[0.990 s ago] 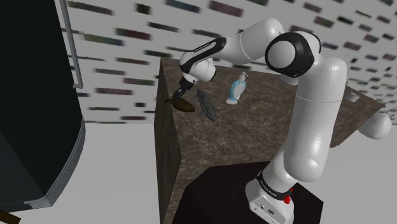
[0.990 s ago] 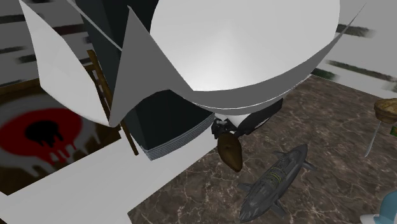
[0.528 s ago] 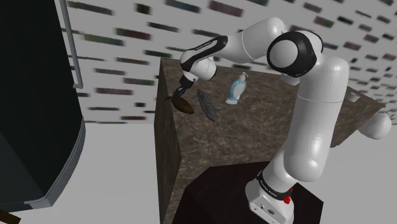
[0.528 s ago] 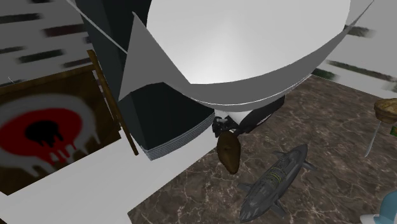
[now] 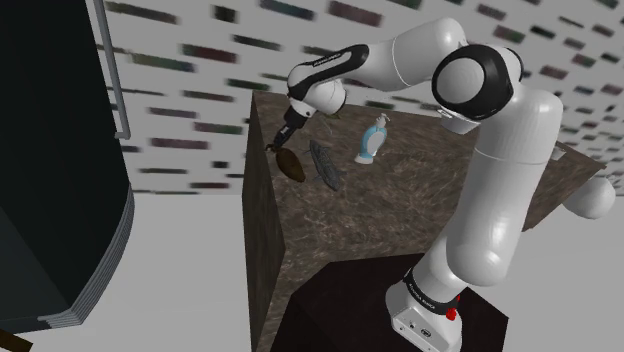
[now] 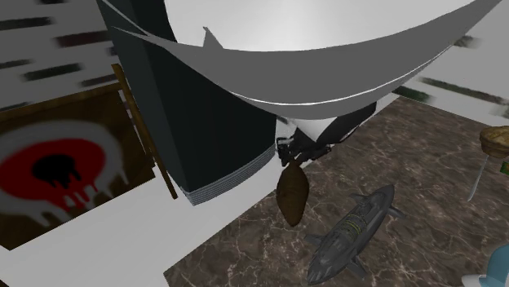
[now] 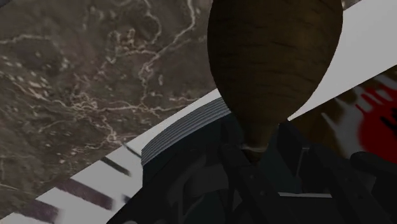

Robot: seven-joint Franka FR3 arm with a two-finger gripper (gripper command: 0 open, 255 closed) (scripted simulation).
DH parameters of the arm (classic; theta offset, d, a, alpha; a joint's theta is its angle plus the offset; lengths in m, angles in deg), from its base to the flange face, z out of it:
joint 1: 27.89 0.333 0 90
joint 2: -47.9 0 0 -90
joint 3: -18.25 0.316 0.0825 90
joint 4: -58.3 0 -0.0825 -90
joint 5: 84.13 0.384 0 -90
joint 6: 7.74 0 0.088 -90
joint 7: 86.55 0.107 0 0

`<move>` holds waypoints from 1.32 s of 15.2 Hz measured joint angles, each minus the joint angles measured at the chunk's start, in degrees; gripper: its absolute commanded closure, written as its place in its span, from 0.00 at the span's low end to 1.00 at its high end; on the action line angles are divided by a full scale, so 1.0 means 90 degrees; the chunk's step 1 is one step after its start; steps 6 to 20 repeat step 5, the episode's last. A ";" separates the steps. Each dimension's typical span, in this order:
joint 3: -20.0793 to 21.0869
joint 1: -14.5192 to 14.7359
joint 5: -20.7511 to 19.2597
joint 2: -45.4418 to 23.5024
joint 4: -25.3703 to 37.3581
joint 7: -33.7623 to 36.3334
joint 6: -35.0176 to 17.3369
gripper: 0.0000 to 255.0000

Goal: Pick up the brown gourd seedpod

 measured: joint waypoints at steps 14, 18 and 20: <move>-0.0063 0.0033 -0.0193 0.0222 0.0092 0.0209 0.0277 1.00; -0.0063 0.0033 -0.0193 0.0222 0.0092 0.0209 0.0277 1.00; -0.0063 0.0033 -0.0193 0.0222 0.0092 0.0209 0.0277 1.00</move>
